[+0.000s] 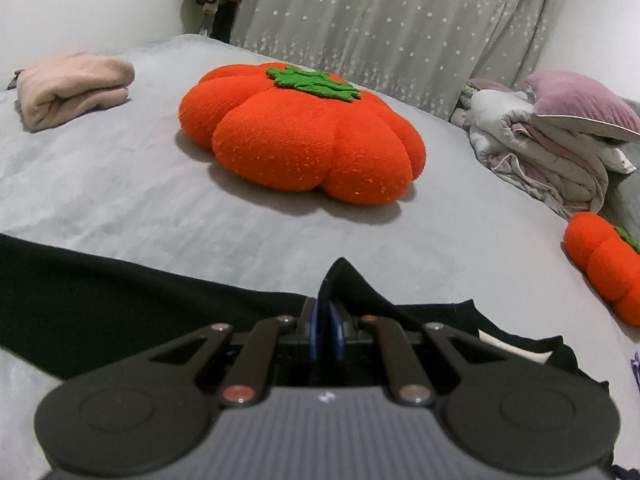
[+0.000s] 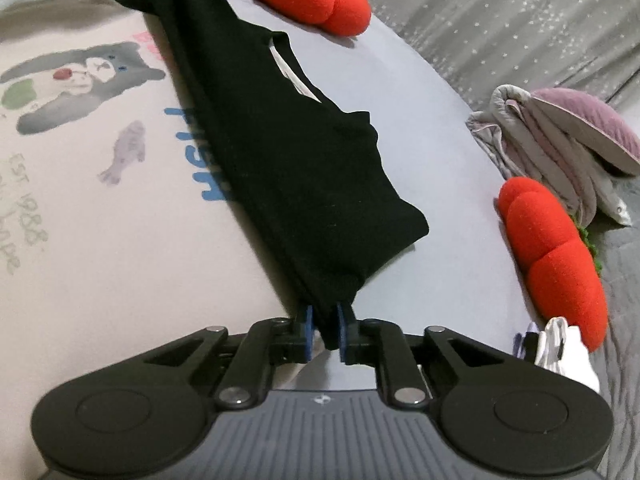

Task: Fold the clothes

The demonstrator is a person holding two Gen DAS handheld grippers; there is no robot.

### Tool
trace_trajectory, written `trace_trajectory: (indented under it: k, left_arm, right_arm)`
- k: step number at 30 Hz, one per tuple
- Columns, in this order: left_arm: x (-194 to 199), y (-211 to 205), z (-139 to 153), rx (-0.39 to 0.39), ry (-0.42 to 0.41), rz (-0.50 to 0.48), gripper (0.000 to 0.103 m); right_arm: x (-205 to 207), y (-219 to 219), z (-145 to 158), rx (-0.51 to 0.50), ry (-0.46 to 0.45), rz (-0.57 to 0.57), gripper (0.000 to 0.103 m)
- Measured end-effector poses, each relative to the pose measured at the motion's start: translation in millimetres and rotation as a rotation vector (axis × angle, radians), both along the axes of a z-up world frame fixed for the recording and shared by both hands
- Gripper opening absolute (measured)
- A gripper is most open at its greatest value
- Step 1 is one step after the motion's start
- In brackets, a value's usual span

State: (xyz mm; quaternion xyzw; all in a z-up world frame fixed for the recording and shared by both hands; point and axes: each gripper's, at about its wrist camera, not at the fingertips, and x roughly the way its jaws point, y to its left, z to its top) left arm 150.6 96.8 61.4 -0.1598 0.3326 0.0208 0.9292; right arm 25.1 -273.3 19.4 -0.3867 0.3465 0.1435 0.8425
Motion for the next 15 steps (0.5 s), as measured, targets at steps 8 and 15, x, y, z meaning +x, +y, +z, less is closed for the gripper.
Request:
trace_trajectory:
  k: [8,15]
  left_arm:
    - [0.8,-5.8,-3.7,0.023,0.015,-0.015,0.008]
    - [-0.9,-6.8,-2.4,0.023,0.012,-0.023,0.008]
  right_arm:
    - [4.3,-29.8,24.3,0.206,0.120,-0.024,0.020]
    - [12.7,-59.7,55.8,0.457,0.102,-0.111,0.020]
